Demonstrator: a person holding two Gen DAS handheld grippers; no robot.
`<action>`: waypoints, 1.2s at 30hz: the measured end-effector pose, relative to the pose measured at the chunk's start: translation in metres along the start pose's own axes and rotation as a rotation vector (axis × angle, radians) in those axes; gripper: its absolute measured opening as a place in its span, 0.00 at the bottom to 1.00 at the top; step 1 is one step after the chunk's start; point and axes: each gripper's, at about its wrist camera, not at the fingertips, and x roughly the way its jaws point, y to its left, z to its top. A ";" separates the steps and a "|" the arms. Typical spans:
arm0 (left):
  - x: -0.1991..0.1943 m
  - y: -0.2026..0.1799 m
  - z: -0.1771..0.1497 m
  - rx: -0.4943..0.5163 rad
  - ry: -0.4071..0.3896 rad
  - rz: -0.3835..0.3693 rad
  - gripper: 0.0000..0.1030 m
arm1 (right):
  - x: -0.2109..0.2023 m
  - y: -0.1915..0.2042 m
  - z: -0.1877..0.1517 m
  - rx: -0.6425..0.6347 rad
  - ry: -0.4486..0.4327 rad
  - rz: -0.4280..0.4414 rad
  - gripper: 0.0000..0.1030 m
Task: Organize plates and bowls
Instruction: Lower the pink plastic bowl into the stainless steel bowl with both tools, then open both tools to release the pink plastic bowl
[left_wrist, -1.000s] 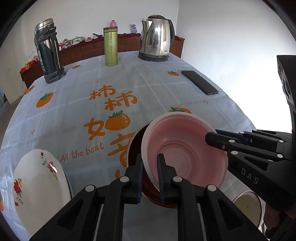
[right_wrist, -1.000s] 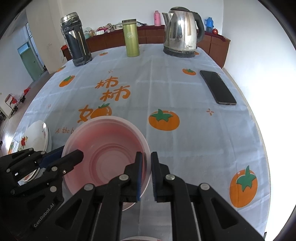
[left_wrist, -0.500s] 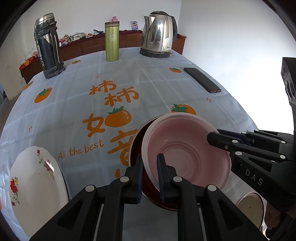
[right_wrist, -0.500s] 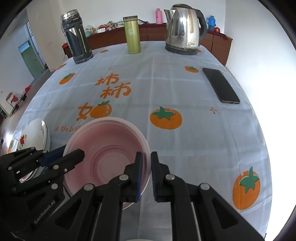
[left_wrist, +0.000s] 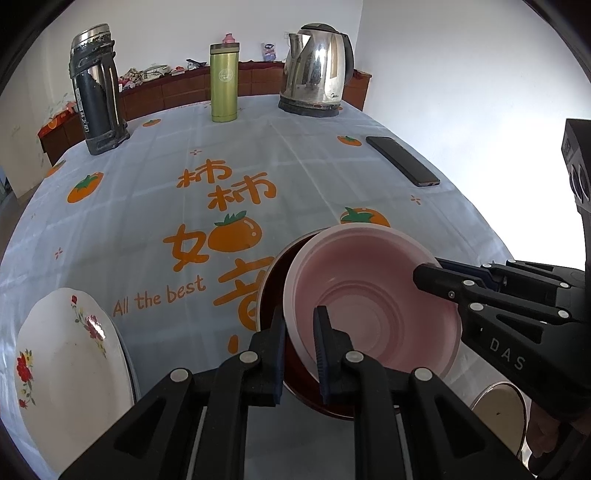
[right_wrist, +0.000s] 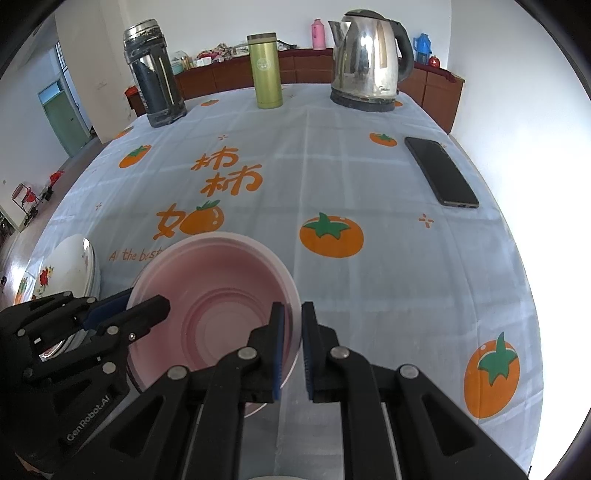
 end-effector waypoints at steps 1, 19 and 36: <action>0.000 0.000 0.000 0.000 0.000 0.001 0.15 | 0.000 0.001 0.000 -0.004 0.000 -0.003 0.10; 0.000 0.000 0.000 0.005 -0.004 0.004 0.15 | 0.002 0.002 -0.002 -0.011 0.003 -0.012 0.10; -0.002 0.002 -0.001 -0.001 0.005 -0.001 0.16 | 0.004 0.001 -0.004 0.001 -0.012 -0.001 0.20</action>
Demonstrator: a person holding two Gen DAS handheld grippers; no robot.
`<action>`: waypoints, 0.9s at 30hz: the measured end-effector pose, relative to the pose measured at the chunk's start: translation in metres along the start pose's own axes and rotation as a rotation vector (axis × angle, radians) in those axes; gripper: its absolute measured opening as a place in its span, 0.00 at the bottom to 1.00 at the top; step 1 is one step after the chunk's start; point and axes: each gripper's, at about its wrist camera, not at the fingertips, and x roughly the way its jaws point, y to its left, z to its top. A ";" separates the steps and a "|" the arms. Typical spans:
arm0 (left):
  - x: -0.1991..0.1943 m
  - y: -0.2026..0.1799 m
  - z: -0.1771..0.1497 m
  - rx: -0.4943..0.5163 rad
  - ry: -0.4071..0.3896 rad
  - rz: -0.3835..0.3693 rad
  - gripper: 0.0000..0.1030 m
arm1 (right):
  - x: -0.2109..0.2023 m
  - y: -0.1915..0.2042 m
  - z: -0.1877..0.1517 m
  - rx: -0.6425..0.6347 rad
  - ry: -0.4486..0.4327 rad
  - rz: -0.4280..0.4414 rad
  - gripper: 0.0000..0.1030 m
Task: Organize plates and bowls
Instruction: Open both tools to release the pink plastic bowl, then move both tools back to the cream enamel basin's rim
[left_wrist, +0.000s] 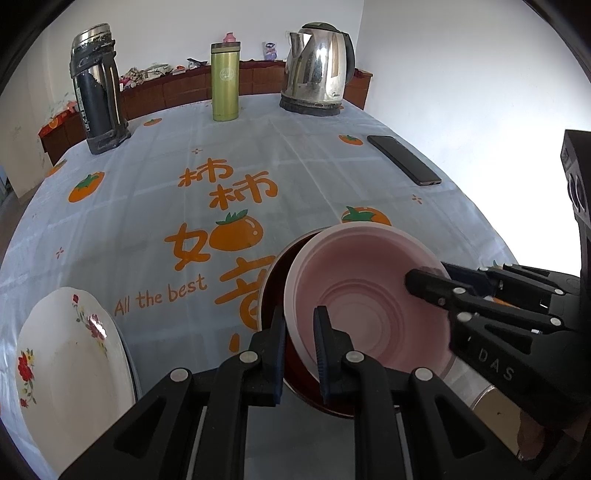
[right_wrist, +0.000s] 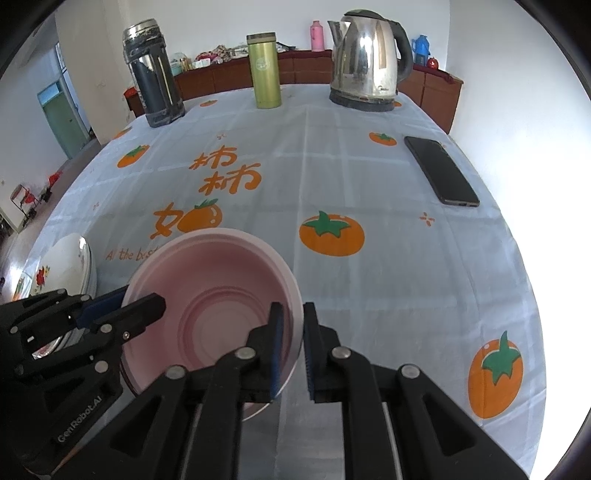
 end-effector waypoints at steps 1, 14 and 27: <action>-0.001 0.000 -0.001 -0.001 0.000 -0.005 0.16 | -0.001 0.000 0.000 0.002 -0.006 0.007 0.29; -0.028 -0.001 0.001 -0.015 -0.073 0.027 0.61 | -0.029 -0.002 -0.001 0.038 -0.082 -0.023 0.63; -0.053 -0.004 -0.012 -0.007 -0.094 0.006 0.61 | -0.055 0.005 -0.015 0.027 -0.110 -0.062 0.68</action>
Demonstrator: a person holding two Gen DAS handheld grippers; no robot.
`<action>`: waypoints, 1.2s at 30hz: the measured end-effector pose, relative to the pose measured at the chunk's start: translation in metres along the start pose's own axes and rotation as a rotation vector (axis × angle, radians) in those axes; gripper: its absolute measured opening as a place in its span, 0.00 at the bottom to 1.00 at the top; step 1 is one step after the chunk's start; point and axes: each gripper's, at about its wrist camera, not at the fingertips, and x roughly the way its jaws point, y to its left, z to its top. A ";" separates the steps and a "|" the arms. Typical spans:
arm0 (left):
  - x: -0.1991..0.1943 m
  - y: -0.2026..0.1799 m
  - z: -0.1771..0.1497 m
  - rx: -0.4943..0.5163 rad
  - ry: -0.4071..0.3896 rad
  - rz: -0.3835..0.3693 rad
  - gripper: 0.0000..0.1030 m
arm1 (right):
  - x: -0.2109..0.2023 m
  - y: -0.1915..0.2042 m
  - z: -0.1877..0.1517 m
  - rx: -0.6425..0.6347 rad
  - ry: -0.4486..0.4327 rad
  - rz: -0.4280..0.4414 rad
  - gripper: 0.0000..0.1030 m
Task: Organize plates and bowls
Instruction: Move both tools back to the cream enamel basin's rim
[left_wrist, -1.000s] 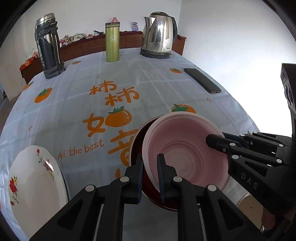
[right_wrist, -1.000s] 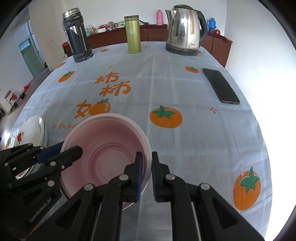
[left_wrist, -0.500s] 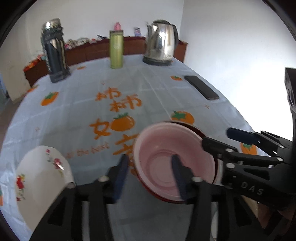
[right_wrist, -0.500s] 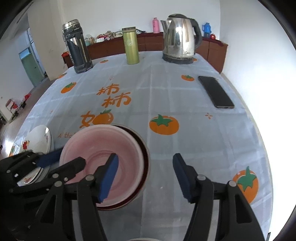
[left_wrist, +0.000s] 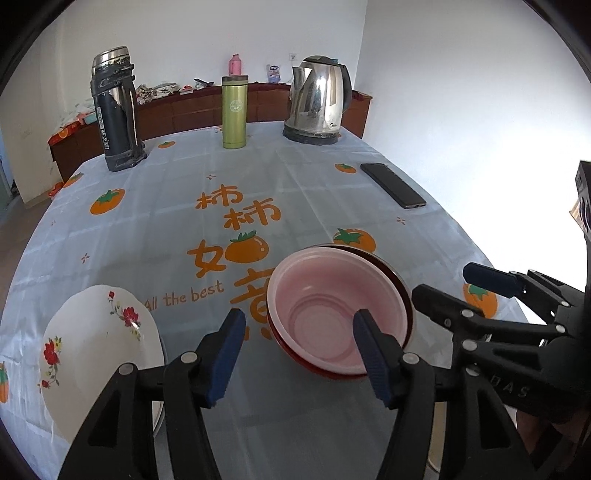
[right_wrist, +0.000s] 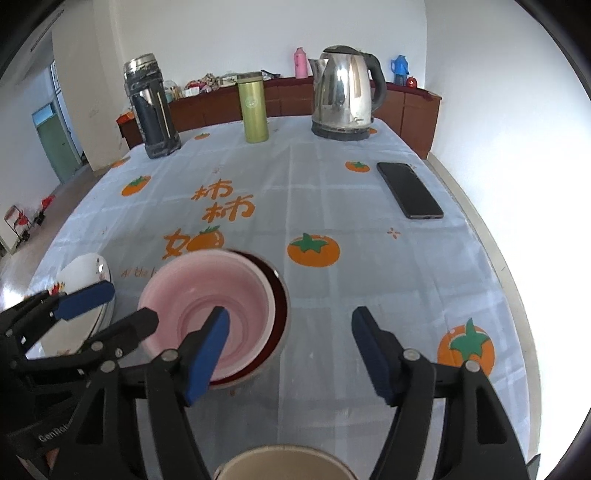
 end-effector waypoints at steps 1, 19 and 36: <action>-0.002 0.000 -0.002 0.001 0.001 -0.004 0.61 | -0.003 0.002 -0.002 -0.007 -0.004 -0.010 0.68; -0.018 -0.020 -0.042 0.038 0.044 -0.023 0.61 | -0.040 0.007 -0.042 -0.051 -0.023 -0.092 0.68; -0.019 -0.052 -0.054 0.100 0.086 -0.051 0.61 | -0.047 -0.019 -0.072 0.004 0.011 -0.098 0.68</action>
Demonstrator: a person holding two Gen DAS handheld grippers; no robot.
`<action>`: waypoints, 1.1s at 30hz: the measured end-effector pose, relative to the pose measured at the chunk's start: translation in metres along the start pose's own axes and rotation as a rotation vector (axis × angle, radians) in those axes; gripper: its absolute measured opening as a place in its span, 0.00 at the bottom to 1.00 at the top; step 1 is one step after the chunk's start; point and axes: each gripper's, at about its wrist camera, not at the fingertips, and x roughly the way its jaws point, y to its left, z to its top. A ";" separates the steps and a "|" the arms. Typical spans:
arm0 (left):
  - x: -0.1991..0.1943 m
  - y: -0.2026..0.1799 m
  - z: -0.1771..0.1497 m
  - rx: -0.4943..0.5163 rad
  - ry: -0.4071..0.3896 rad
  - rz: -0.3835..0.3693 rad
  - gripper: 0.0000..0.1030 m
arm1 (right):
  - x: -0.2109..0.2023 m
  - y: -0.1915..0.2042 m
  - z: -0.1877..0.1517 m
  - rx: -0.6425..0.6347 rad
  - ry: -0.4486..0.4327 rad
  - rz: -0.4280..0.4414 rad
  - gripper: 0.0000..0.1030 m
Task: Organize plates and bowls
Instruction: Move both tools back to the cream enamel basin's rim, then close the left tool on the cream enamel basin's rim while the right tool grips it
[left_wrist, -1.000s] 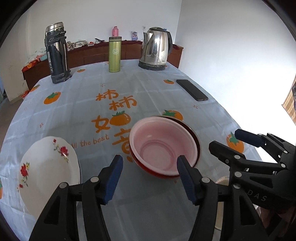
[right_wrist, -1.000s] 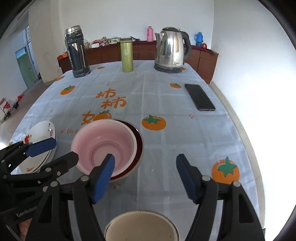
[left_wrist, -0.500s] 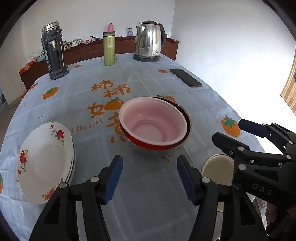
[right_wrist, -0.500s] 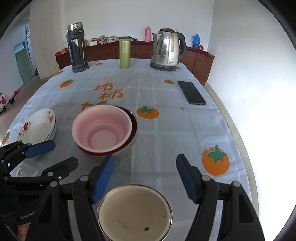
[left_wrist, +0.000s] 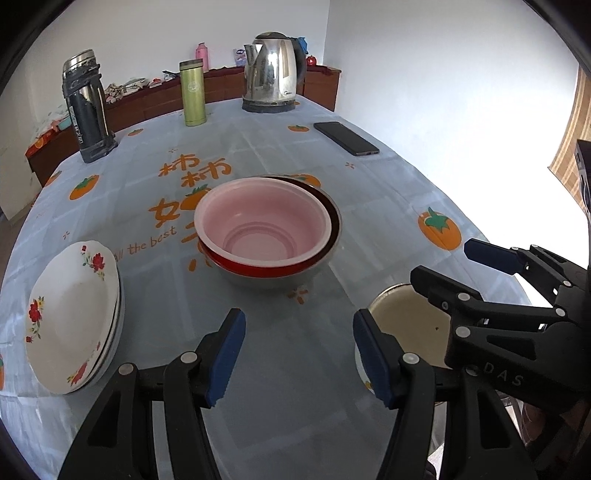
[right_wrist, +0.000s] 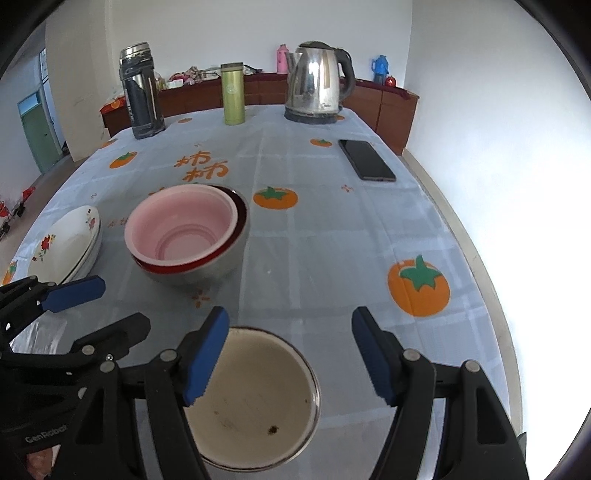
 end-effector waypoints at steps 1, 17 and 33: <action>0.000 -0.002 -0.001 0.004 0.001 -0.002 0.61 | 0.000 -0.002 -0.001 0.003 0.001 -0.001 0.68; 0.006 -0.018 -0.014 0.033 0.040 -0.009 0.61 | -0.006 -0.019 -0.022 0.050 0.022 0.016 0.67; 0.011 -0.031 -0.020 0.060 0.059 -0.062 0.40 | -0.008 -0.028 -0.046 0.062 0.065 0.069 0.29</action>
